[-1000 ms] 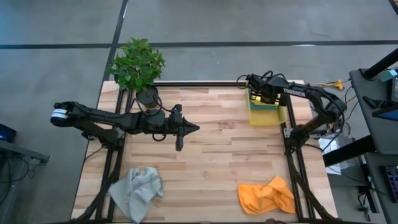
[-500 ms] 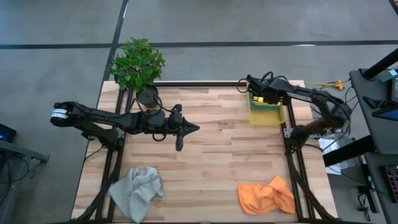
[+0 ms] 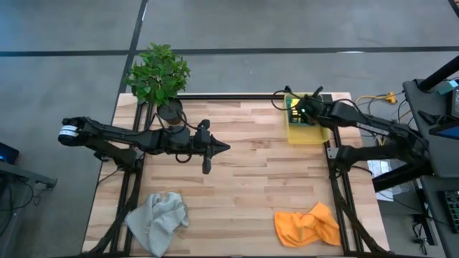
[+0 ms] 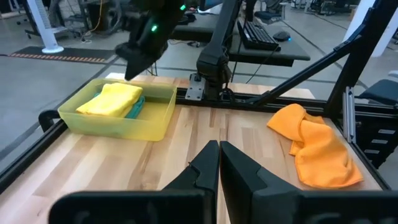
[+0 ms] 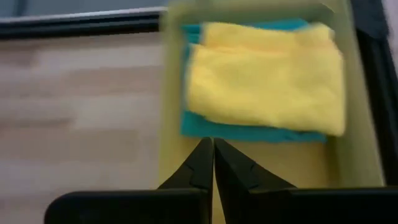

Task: Fold microfiber towels
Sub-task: Move the yellow bin to the top of the table

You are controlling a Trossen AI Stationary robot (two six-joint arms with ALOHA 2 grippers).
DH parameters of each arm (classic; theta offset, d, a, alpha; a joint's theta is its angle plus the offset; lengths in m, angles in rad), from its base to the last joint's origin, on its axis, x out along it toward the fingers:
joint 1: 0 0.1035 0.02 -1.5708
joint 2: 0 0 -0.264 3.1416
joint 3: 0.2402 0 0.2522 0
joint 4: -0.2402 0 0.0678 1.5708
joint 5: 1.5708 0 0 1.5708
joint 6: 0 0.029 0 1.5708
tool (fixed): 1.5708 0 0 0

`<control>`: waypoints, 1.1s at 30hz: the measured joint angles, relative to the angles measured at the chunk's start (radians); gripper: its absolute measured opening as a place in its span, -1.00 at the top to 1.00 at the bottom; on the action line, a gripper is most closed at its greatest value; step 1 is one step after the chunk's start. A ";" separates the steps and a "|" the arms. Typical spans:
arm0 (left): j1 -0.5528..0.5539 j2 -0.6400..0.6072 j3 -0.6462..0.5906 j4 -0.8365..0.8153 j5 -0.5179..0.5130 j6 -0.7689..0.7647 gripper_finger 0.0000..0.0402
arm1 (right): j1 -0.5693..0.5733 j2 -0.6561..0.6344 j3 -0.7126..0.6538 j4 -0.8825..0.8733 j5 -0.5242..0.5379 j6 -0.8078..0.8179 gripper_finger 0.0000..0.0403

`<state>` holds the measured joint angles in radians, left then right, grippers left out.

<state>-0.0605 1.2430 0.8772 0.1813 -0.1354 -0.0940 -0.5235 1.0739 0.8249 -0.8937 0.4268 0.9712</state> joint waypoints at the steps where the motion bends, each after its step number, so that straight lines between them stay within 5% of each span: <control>1: 0.000 0.000 0.002 -0.001 0.000 0.000 1.00 | -0.015 0.027 -0.006 0.004 0.000 0.025 0.96; 12: 0.000 0.000 0.007 -0.001 0.000 -0.005 1.00 | -0.094 0.423 0.046 0.130 -0.126 0.034 0.96; 33: -0.007 0.000 0.005 -0.004 0.001 -0.059 1.00 | -0.041 0.725 0.422 0.180 -0.209 -0.163 0.96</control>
<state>-0.0673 1.2430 0.8822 0.1768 -0.1345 -0.1532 -0.5641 1.7987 1.2466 -0.7136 0.2179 0.8083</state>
